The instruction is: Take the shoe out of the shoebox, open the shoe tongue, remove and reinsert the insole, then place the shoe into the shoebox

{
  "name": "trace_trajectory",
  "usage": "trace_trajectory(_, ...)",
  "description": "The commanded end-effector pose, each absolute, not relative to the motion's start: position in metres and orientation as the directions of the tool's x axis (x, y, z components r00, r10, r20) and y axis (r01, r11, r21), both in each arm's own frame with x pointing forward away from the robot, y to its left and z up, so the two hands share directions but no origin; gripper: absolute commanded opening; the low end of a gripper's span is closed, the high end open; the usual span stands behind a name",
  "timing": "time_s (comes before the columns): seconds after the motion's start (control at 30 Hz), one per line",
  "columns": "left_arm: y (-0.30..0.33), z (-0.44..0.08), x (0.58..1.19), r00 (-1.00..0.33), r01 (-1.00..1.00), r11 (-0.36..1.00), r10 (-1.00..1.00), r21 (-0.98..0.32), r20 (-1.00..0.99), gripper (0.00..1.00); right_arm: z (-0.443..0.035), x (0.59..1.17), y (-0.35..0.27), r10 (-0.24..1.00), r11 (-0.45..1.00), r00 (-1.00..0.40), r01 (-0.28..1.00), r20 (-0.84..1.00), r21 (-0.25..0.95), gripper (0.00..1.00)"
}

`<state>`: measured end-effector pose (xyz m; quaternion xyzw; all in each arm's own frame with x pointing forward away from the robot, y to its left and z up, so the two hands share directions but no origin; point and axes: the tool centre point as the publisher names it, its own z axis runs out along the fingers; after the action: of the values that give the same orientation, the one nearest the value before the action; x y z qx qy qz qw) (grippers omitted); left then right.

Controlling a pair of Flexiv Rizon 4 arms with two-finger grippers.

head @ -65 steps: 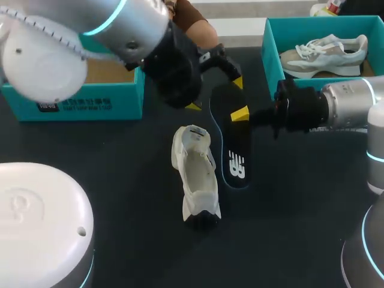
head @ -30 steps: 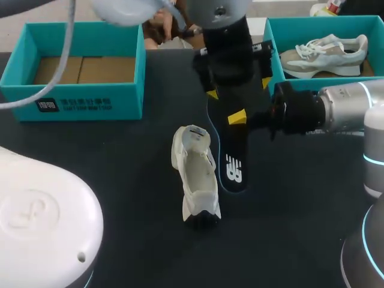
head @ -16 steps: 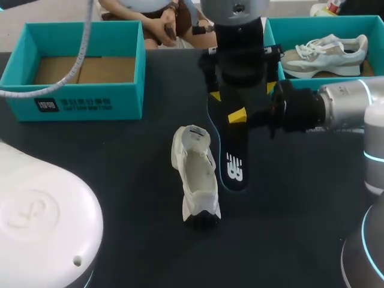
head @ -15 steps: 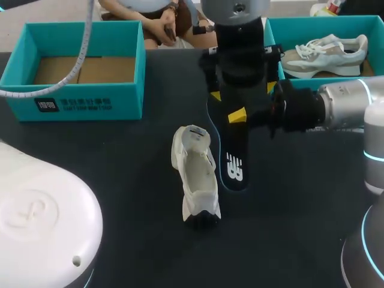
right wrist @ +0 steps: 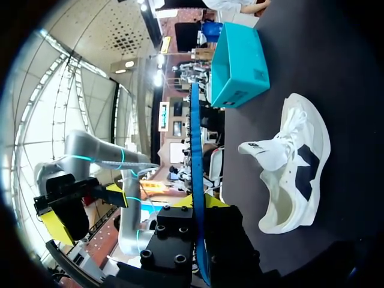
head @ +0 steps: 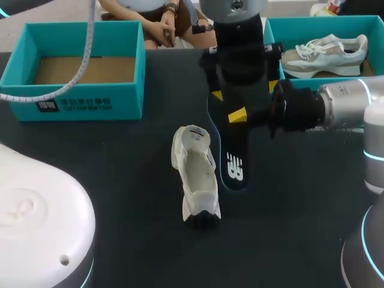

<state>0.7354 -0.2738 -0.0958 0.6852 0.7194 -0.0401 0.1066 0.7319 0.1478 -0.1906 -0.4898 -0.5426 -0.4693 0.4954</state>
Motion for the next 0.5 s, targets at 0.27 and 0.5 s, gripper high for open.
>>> trace_trajectory(0.27,-0.252,-0.091,0.715,-0.010,0.990,0.076,0.875,0.118,-0.484,1.00,-0.189,0.728,0.146,0.076,0.084,-0.024,0.996,0.997,0.018,0.00)
trace_trajectory(0.5,-0.234,-0.091,0.707,0.000,0.990,0.089,0.774,0.109,-0.634,1.00,-0.186,0.727,0.146,0.081,0.091,-0.021,0.996,0.997,0.014,0.00)
